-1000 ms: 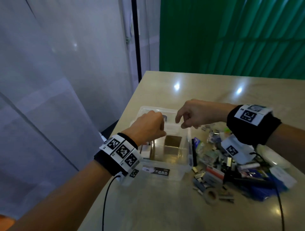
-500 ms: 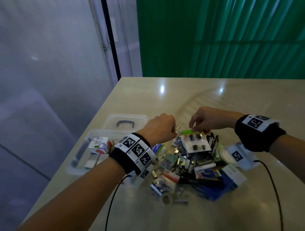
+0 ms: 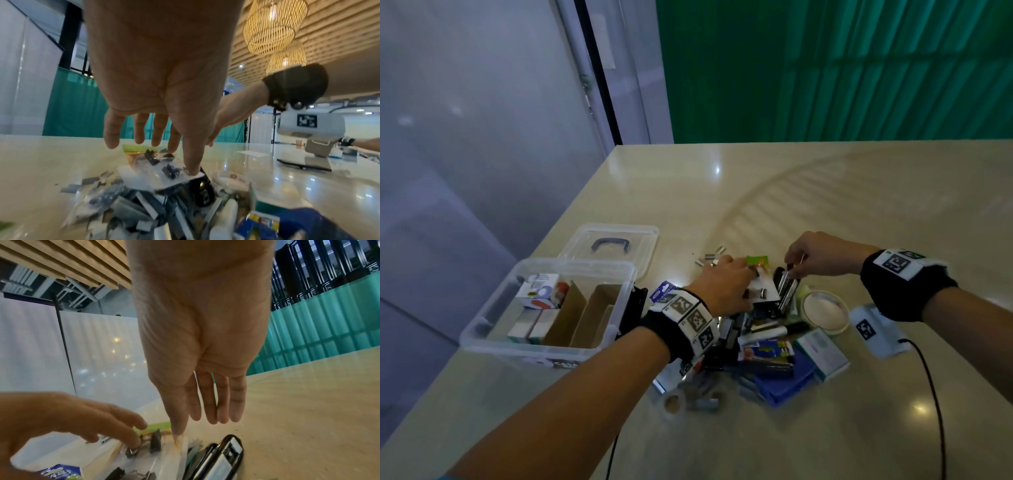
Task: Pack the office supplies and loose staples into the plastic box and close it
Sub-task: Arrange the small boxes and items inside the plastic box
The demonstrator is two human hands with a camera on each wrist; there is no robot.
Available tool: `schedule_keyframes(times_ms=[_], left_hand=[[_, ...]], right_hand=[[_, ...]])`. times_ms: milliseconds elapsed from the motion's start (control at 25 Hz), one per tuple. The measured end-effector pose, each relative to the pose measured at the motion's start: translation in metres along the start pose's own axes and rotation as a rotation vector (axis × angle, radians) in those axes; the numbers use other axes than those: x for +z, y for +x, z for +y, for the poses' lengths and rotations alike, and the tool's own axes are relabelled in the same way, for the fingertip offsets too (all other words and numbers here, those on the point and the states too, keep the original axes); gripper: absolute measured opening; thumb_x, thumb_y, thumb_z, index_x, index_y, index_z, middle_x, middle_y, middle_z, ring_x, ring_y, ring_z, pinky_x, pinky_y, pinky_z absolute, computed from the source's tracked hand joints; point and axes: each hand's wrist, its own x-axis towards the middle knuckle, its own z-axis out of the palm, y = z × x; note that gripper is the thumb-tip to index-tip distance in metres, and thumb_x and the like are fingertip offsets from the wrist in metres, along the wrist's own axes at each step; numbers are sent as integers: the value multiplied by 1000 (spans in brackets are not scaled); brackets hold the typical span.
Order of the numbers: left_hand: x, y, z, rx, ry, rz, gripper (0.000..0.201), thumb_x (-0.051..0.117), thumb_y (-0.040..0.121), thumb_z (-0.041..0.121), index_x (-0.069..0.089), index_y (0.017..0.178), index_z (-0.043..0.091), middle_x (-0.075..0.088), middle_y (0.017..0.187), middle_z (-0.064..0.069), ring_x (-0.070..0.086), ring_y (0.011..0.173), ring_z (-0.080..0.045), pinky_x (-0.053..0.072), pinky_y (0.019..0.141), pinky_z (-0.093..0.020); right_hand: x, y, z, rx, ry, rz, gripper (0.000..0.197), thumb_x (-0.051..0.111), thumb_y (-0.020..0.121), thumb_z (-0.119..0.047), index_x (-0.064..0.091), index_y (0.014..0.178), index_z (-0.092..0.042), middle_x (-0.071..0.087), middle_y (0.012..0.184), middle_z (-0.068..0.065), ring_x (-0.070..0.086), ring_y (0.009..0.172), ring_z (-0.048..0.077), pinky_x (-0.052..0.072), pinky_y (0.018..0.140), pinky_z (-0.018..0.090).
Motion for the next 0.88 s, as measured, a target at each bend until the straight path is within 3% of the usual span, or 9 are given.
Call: schedule_keyframes(times_ms=[80,200,320,480,600,680,800,880], left_hand=[[13,6,3,-28,59,5,51,65,87,40,54,132,19,53,132,-6,47,124,-30,47,95,-55],[19,10,4,-65,0,77,26,56,94,28,63,113,11,65,114,-11,62,106,-32,53,84,-43],[8,9,-3,-123,-84,163,18,49,97,14,65,102,7,65,95,-15,65,87,-33,52,72,-39],[0,6,-25,-214,-171,231,19,49,96,9,68,93,7,65,85,-14,65,78,-33,53,69,-41],[7,-1,-32,-252,-192,237,13,51,95,7,64,93,9,62,86,-10,65,79,-32,51,65,-39],[13,-8,-28,-226,-183,236,13,53,93,4,63,99,10,63,95,-11,65,86,-33,51,68,-40],[18,-16,-14,-178,-175,210,22,56,90,5,64,110,13,64,114,-10,63,102,-32,54,80,-44],[18,-16,-3,-143,-143,216,21,59,89,8,67,108,13,64,115,-9,61,106,-30,55,82,-42]], right_hand=[[0,-4,9,21,2,-23,32,73,91,-33,71,113,-10,70,105,4,65,90,20,51,77,34],[4,-9,16,25,23,-56,32,71,93,-33,71,110,-6,71,109,11,66,99,29,52,87,44],[5,-10,14,8,37,-36,29,70,94,-32,72,110,-8,72,107,7,66,96,24,52,85,39],[1,-2,1,-16,29,-17,28,69,94,-34,71,112,-12,70,107,1,65,90,17,50,77,28],[3,2,-13,-21,14,-88,21,69,95,-32,73,96,-11,74,91,3,67,78,18,50,67,27],[5,-5,-21,-7,5,-200,21,69,94,-30,74,88,-10,75,79,7,69,67,18,54,62,28],[11,-22,-31,37,-27,-369,23,73,91,-31,75,90,-8,76,77,10,70,63,19,58,60,28],[18,-32,-35,73,-88,-410,27,73,89,-33,75,97,-7,76,80,12,71,64,22,58,57,29]])
